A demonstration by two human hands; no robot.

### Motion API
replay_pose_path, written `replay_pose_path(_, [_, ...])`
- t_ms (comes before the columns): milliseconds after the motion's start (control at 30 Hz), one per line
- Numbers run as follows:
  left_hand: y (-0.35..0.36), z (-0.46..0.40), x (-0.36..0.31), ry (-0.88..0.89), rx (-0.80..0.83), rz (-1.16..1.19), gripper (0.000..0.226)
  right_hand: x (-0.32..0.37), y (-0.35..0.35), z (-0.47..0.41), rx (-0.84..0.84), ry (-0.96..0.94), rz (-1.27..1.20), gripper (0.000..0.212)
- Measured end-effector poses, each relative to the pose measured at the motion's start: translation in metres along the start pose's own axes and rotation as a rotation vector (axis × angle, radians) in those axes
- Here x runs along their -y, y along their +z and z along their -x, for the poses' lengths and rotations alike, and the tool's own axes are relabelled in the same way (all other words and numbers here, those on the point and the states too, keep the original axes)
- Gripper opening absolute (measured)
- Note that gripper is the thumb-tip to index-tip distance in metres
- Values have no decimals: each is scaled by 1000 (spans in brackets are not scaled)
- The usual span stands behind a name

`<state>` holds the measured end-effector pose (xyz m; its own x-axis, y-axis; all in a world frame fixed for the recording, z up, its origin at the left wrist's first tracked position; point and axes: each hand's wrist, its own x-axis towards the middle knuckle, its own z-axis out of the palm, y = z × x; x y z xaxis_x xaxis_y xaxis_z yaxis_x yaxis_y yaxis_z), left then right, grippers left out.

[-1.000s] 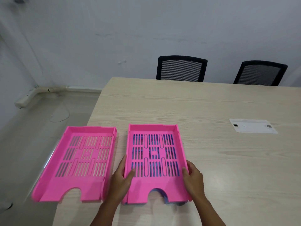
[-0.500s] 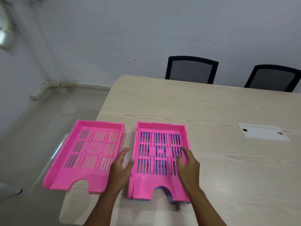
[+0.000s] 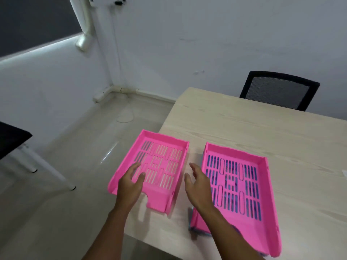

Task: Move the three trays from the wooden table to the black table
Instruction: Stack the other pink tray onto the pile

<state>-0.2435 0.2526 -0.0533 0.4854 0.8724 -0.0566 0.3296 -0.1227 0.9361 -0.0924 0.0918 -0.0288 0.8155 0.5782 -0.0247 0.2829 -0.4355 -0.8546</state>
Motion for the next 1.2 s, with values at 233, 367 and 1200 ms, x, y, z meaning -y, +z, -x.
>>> replay_pose_path(233, [-49,-26,30,-102,-42,-77,41,15,37,0,91,85,60,45])
replay_pose_path(367, [-65,-36,48,-184,-29,-171,49,13,54,1,92,185,49,52])
replay_pose_path(1200, [-53,-48,22,-216,-62,-65,17,8,38,-31,-59,167,-163,54])
